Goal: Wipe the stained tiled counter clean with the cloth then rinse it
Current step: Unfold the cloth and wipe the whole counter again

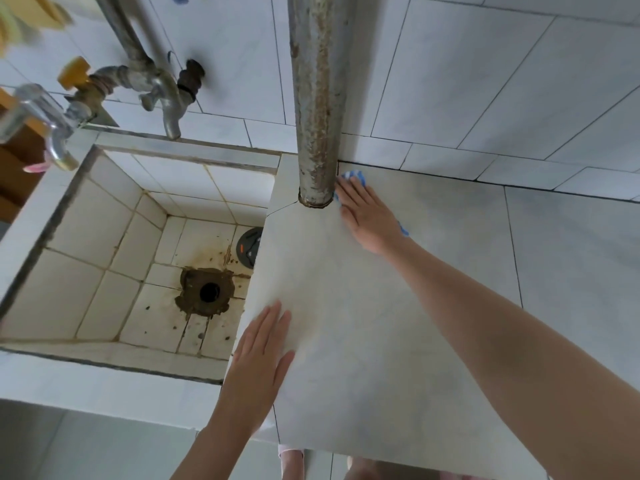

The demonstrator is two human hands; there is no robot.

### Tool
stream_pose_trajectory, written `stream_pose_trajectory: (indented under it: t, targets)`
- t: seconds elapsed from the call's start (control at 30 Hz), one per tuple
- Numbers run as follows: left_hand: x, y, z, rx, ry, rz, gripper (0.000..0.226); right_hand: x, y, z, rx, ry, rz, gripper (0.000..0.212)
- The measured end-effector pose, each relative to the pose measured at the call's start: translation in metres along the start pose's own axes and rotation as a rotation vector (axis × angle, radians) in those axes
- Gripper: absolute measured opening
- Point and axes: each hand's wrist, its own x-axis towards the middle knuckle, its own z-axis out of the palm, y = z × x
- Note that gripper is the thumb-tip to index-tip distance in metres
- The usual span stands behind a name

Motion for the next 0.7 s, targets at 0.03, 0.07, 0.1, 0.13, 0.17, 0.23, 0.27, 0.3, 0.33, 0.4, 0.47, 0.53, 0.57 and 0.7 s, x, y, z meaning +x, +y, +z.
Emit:
stream_pose_trajectory:
  t: [0.03,0.07,0.1,0.13,0.17,0.23,0.27,0.3,0.33,0.4,0.47,0.53,0.57,0.7]
  targets:
    - [-0.001,0.000,-0.001,-0.004,-0.008,-0.004,0.056,-0.008,-0.003,0.002,-0.003,0.010,0.002,0.053]
    - [-0.001,-0.001,-0.001,-0.002,-0.016,-0.002,0.055,-0.017,-0.007,0.004,0.002,0.019,0.011,0.057]
    - [-0.002,-0.003,-0.002,0.003,-0.025,0.006,0.055,-0.027,-0.011,0.006,0.011,0.027,0.022,0.060]
    - [-0.003,-0.004,-0.003,0.004,-0.032,0.013,0.055,-0.037,-0.016,0.008,0.019,0.032,0.028,0.060]
    - [-0.006,-0.006,-0.004,0.002,-0.036,0.019,0.054,-0.048,-0.024,0.011,0.022,0.035,0.030,0.059]
    - [-0.012,-0.009,-0.006,0.009,-0.041,0.033,0.054,-0.070,-0.046,0.015,0.028,0.046,0.010,0.057]
    - [-0.016,-0.010,-0.007,0.011,-0.042,0.038,0.054,-0.081,-0.059,0.017,0.035,0.057,-0.012,0.056]
    - [-0.021,-0.012,-0.008,0.005,-0.042,0.040,0.054,-0.091,-0.074,0.020,0.044,0.067,-0.038,0.055]
    - [-0.026,-0.014,-0.008,-0.013,-0.043,0.040,0.053,-0.102,-0.089,0.023,0.052,0.074,-0.069,0.053]
    - [-0.037,-0.018,-0.007,-0.049,-0.049,0.044,0.052,-0.124,-0.120,0.029,0.058,0.086,-0.138,0.050]
    - [-0.050,-0.024,-0.005,-0.074,-0.060,0.051,0.052,-0.149,-0.149,0.037,0.059,0.072,-0.215,0.050]
    - [-0.063,-0.032,-0.006,-0.086,-0.076,0.055,0.052,-0.169,-0.169,0.042,0.051,0.047,-0.260,0.051]
    - [-0.069,-0.036,-0.007,-0.088,-0.081,0.059,0.051,-0.174,-0.175,0.043,0.049,0.042,-0.260,0.051]
    - [-0.081,-0.054,-0.017,-0.071,-0.107,0.041,0.051,-0.168,-0.177,0.039,0.014,0.005,-0.254,0.051]
